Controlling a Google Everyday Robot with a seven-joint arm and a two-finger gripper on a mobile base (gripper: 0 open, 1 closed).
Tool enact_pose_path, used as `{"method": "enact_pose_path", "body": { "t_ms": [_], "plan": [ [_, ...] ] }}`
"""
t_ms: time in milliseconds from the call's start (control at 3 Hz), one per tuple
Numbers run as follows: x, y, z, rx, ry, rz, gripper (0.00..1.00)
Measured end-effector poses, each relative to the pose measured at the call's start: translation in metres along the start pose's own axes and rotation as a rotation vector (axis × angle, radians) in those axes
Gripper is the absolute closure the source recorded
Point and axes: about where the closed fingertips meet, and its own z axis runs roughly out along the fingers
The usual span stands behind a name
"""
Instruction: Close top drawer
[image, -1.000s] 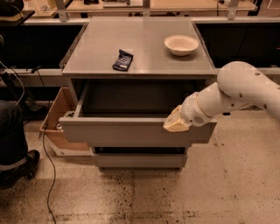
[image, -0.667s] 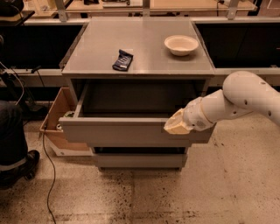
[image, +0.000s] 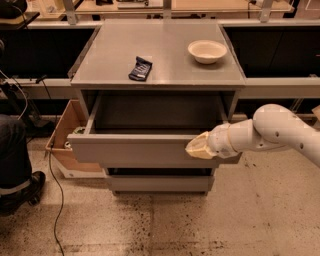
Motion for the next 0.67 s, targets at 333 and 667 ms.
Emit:
{"method": "enact_pose_path", "body": {
  "t_ms": [333,667],
  "plan": [
    [0.002,-0.018,0.010,0.057,-0.022,-0.003,1.00],
    [0.001,-0.035,0.024,0.121,-0.019,-0.011,1.00]
  ]
}}
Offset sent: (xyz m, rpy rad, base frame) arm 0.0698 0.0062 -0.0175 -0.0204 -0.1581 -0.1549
